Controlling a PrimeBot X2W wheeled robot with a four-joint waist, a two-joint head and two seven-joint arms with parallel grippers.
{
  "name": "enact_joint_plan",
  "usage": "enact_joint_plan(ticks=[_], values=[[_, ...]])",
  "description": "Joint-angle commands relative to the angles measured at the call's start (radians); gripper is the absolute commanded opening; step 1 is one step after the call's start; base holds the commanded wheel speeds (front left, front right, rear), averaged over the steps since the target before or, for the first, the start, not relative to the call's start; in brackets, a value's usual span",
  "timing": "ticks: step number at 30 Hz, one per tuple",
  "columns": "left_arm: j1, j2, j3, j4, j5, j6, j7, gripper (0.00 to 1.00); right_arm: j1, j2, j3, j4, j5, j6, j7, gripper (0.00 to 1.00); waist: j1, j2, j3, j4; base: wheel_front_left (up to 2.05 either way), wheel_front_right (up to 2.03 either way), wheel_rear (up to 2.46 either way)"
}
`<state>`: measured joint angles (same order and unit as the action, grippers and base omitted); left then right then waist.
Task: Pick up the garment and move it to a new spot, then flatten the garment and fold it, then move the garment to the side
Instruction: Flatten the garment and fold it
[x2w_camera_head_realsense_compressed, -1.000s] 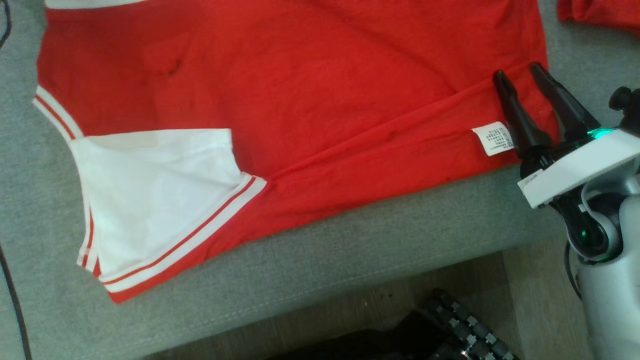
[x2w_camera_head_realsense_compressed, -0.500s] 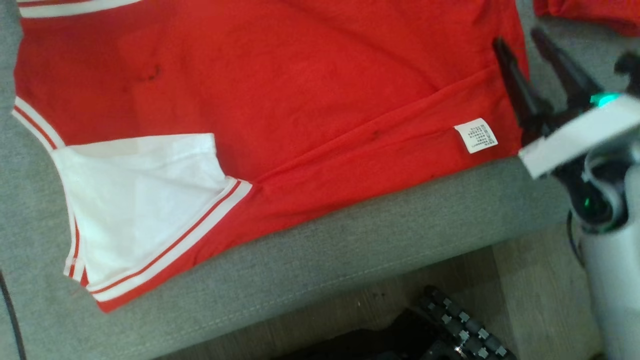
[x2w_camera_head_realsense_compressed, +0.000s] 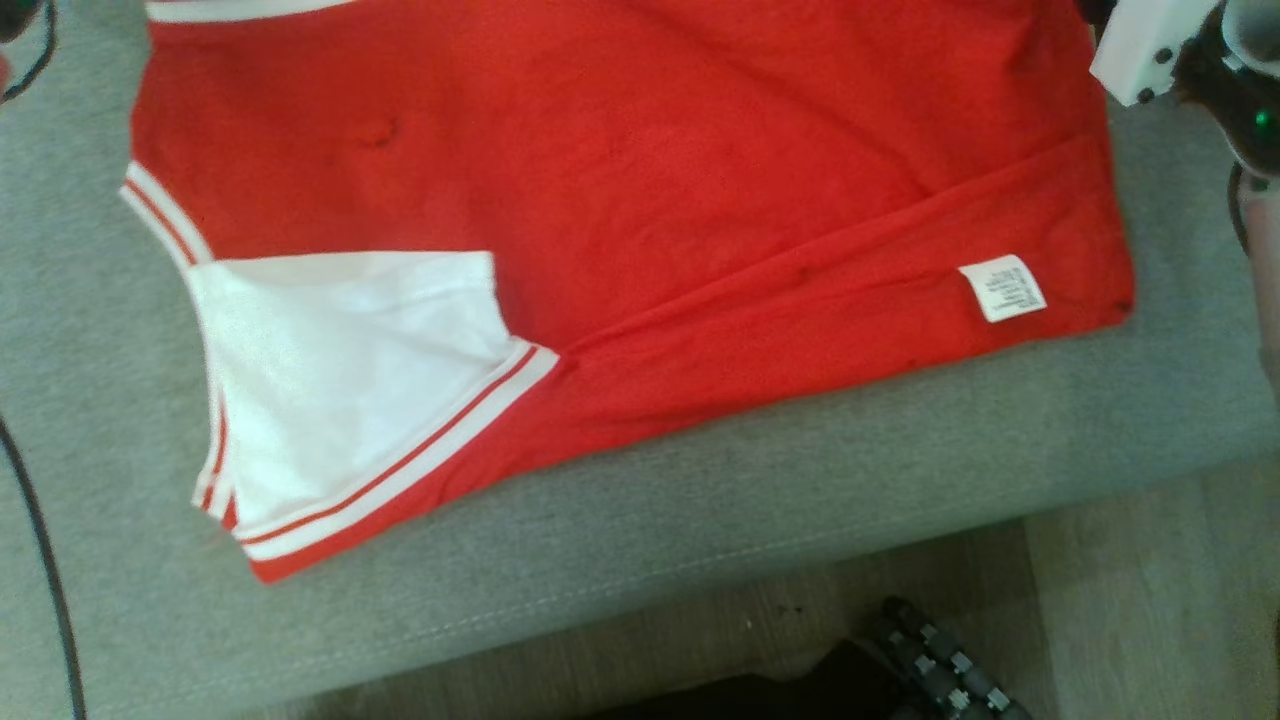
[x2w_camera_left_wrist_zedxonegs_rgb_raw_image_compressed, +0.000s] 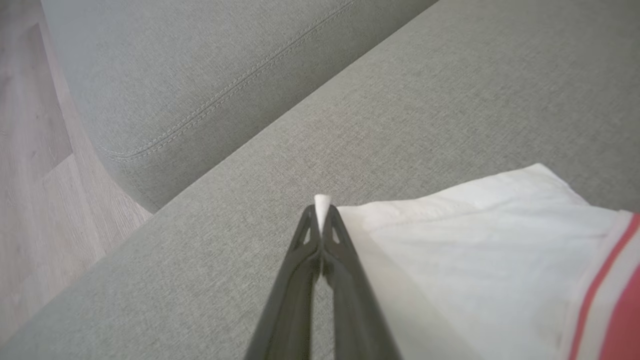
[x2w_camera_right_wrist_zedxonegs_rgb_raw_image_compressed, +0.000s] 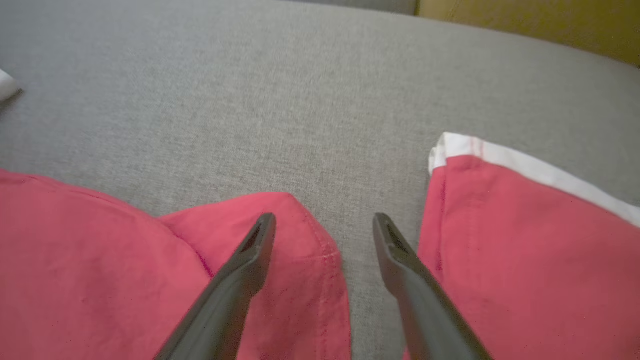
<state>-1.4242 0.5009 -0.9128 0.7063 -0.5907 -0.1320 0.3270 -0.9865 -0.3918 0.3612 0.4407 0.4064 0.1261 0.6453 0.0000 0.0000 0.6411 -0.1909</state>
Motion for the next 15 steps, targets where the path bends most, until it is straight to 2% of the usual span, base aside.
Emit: enact_joint_plan(ticks=[1, 4, 5, 6, 7, 15], values=[[-0.067, 0.021, 0.019, -0.028, -0.008, 0.001, -0.013, 0.00, -0.013, -0.016, 0.023, 0.009, -0.010, 0.005, 0.023, 1.00, 0.0000, 0.0000, -0.001, 0.021, 0.00, 0.00, 0.00], [-0.083, 0.005, -0.012, -0.020, -0.022, 0.001, -0.037, 0.00, -0.062, -0.024, 0.078, 0.095, 0.012, 0.005, 0.035, 1.00, 0.0000, 0.0000, 0.001, 0.042, 0.00, 0.00, 0.00], [-0.086, 0.003, -0.021, -0.017, -0.024, 0.001, -0.043, 0.00, -0.073, -0.025, 0.088, 0.111, 0.018, 0.005, 0.031, 0.84, 0.0000, 0.0000, 0.001, 0.046, 0.00, 0.00, 0.00], [-0.089, 0.002, -0.029, -0.014, -0.028, 0.001, -0.049, 0.00, -0.085, -0.026, 0.099, 0.126, 0.024, 0.005, 0.025, 0.45, 0.0000, 0.0000, 0.001, 0.049, 0.00, 0.00, 0.00], [-0.093, 0.002, -0.037, -0.011, -0.029, 0.001, -0.057, 0.00, -0.096, -0.026, 0.110, 0.138, 0.032, 0.005, 0.016, 0.00, 0.0000, 0.0000, 0.001, 0.051, 0.00, 0.00, 0.00], [-0.109, 0.005, -0.076, 0.011, -0.038, 0.001, -0.135, 0.00, -0.146, -0.039, 0.168, 0.203, 0.093, 0.005, -0.026, 0.00, 0.0000, 0.0000, -0.013, 0.063, 0.00, 0.00, 0.00]])
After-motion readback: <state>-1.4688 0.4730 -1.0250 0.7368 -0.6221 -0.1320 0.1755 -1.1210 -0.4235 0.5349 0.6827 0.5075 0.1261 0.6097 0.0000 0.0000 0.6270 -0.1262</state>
